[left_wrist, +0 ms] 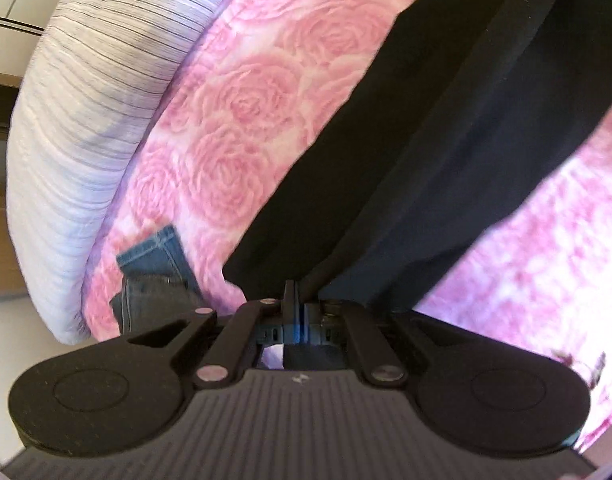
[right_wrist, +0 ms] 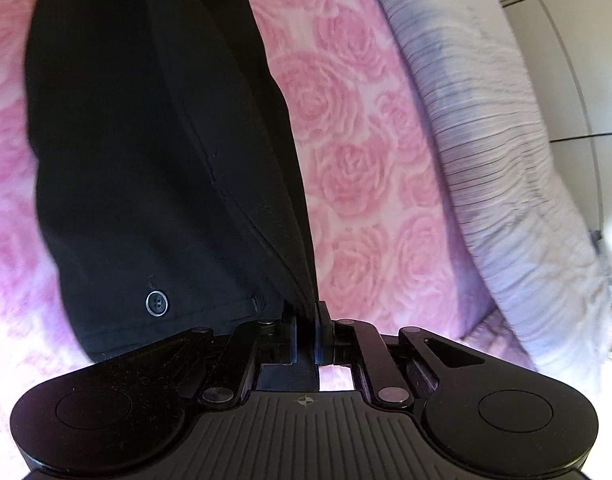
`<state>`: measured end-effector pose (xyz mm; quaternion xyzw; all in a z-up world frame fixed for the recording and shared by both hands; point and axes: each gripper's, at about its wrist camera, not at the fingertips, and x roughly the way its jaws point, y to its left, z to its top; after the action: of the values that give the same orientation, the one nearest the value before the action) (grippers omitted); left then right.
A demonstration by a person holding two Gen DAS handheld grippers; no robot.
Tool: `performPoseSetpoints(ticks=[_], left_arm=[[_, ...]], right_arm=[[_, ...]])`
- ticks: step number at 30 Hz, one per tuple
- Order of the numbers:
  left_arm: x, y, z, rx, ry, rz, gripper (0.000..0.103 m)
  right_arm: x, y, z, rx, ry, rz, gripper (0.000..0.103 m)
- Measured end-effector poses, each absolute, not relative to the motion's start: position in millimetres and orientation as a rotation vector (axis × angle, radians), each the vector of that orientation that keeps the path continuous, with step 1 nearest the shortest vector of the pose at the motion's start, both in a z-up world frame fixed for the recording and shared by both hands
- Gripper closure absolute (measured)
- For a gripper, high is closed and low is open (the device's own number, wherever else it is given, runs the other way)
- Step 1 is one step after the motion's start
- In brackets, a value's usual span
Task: Fold clothes
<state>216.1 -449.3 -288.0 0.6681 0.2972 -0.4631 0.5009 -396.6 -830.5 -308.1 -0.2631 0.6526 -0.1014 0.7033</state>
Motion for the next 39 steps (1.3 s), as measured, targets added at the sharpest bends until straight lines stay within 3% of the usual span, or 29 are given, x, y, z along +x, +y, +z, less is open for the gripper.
performPoseSetpoints(ticks=[15,18,22,25,31,33,35,39], left_arm=[[257,-523,-372,1.634,0.863,-1.038,0.101],[260,-529,-395,1.652,0.875,-1.008,0.100],[264,-528,-413,1.651,0.880,-0.971,0.096],[268,-527,-423,1.638,0.885,-0.944,0.090],[281,-524,-421,1.627,0.889,-0.871,0.075],[286,-523,-418,1.616,0.893,-0.836,0.074],[289,-522,-416,1.609,0.892,-0.810,0.067],[292,-522,-410,1.601,0.883,-0.794,0.066]], right_arm=[[-376,-925,-364,-0.275,1.463,-0.150,0.097],[-373,-937,-378,-0.227,1.453,-0.175,0.088],[-377,-959,-381,-0.082,1.411,-0.299,0.066],[-387,-977,-377,0.062,1.375,-0.405,0.056],[-409,-996,-362,0.246,1.299,-0.649,0.044],[-419,-1001,-356,0.303,1.265,-0.752,0.044],[-429,-1003,-351,0.343,1.240,-0.838,0.043],[-448,-993,-338,0.387,1.192,-0.945,0.043]])
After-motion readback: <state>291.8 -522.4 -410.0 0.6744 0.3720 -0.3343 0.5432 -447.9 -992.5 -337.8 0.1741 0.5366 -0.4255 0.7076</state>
